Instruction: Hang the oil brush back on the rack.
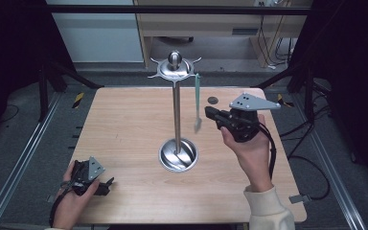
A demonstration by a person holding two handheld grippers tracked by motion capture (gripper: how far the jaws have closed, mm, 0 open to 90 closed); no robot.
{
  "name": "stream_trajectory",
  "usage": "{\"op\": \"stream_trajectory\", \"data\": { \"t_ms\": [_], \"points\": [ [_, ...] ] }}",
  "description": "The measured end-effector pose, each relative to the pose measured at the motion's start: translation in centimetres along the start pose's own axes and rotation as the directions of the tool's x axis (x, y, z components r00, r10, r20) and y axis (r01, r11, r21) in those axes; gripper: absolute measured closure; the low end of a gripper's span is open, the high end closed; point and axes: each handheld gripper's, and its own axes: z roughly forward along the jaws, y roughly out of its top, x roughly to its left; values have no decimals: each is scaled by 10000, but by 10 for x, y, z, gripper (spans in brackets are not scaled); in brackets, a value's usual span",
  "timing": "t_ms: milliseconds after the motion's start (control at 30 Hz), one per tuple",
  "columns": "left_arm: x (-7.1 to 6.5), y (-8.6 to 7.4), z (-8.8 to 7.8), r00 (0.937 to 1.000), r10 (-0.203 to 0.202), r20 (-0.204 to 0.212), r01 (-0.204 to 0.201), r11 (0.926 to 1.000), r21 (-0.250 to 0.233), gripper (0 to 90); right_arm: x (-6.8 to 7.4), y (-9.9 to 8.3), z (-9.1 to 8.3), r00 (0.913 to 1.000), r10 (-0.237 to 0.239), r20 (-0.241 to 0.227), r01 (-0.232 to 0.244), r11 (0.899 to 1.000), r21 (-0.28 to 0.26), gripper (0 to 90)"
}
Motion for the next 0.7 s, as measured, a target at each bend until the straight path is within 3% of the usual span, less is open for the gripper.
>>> {"op": "stream_trajectory", "data": {
  "t_ms": [100,200,500,533,600,700],
  "points": [
    [0,0,0,10000,-37,13,37,10000,-14,36,-2,-2,-3,9984,-124,548,113,9997,200,840],
    [0,0,0,10000,13,9,-13,10000,-11,36,-4,-3,-5,9976,-74,692,59,9998,210,812],
    [0,1,0,10000,18,6,-18,10000,-9,36,-10,-5,-12,9916,12,1292,-26,9999,104,613],
    [0,1,0,10000,20,8,-20,10000,-9,36,-11,-5,-13,9909,-13,1347,-9,9999,158,547],
    [0,1,0,10000,21,6,-21,10000,-13,36,-12,-5,-12,9900,-22,1411,-4,9998,187,516],
    [0,1,0,10000,22,2,-22,10000,-15,36,-15,-7,-11,9859,53,1672,-100,9996,272,399]
  ]
}}
